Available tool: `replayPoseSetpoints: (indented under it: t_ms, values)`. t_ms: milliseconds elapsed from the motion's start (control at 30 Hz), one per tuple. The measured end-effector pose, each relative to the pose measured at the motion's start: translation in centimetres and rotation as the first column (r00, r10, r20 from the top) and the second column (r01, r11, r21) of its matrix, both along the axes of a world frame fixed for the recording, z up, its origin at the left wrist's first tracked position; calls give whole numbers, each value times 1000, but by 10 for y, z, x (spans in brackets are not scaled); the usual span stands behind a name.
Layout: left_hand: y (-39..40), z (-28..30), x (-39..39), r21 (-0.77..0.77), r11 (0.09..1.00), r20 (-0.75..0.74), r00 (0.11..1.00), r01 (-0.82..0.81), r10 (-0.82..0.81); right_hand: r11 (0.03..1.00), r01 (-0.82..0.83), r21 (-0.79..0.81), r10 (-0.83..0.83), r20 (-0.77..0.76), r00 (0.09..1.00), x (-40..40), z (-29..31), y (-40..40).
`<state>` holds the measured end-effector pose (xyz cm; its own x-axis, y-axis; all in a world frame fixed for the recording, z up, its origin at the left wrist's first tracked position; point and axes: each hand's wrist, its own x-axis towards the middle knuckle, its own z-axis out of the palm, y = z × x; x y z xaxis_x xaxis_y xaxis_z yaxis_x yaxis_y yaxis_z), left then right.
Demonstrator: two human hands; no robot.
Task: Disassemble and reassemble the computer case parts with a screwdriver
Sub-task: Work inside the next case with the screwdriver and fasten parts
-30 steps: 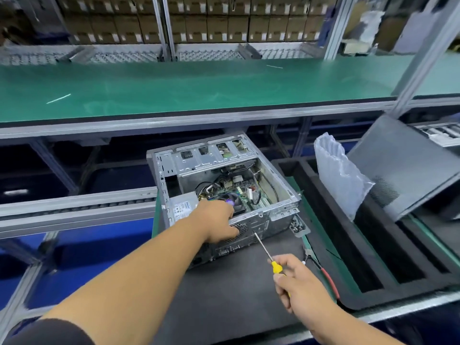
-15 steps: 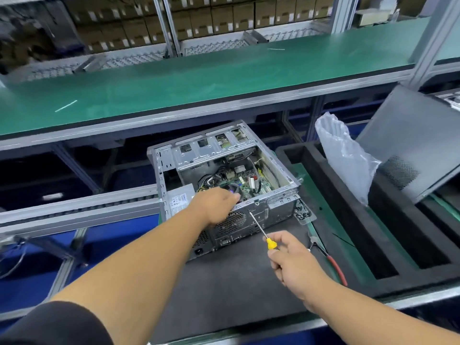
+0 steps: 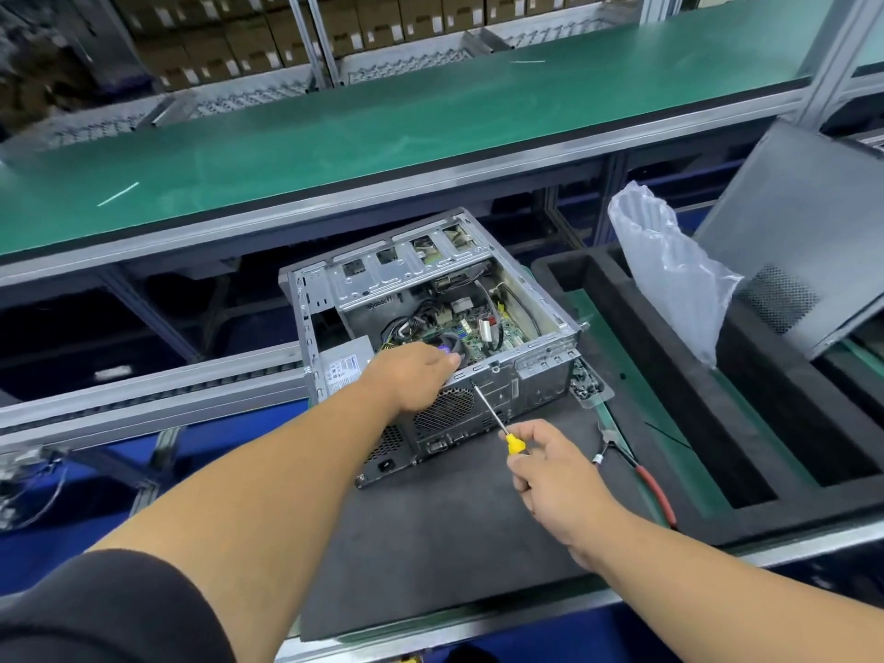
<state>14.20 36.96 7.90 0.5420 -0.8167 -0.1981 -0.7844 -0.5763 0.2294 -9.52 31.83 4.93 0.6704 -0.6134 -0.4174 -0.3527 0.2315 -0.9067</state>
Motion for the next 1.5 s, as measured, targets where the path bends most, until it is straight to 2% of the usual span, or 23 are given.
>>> replayPoseSetpoints:
  t_ms: [133, 300, 400, 533, 667, 833, 967, 1200, 1367, 1500]
  values:
    - [0, 2, -2, 8, 1000, -19, 1000, -16, 16, 1000, 9, 6, -9, 7, 1000, 0, -2, -1]
    - [0, 9, -7, 50, 997, 43, 997, 58, -60, 1000, 26, 4, -26, 12, 1000, 3, -2, 4]
    - [0, 9, -8, 41, 998, 36, 999, 39, -41, 999, 38, 25, -38, 14, 999, 6, 0, 6]
    - [1, 10, -8, 50, 997, 45, 997, 67, -69, 988, 88, 128, -95, 52, 994, 8, 4, 4]
    - [0, 12, -9, 32, 998, 36, 997, 60, -61, 975, 174, 139, -181, 41, 983, 8, 7, 3]
    - [0, 13, -10, 16, 998, 19, 998, 56, -57, 919, 207, 336, -219, -2, 976, 12, 13, 3]
    - [1, 13, -10, 27, 998, -7, 999, 54, -54, 941, 179, 288, -168, -63, 984, 13, 11, 4]
    - [2, 13, -10, 39, 999, -58, 998, -4, 6, 946, 194, 259, -204, 14, 979, 14, 2, 3]
    - [3, 14, -12, 26, 1000, -81, 997, 2, 0, 960, 192, 205, -194, -7, 981, 14, -2, 0]
    - [-1, 13, -6, 9, 1000, -167, 986, -17, 18, 970, 180, 163, -182, -2, 983, 12, -5, -1]
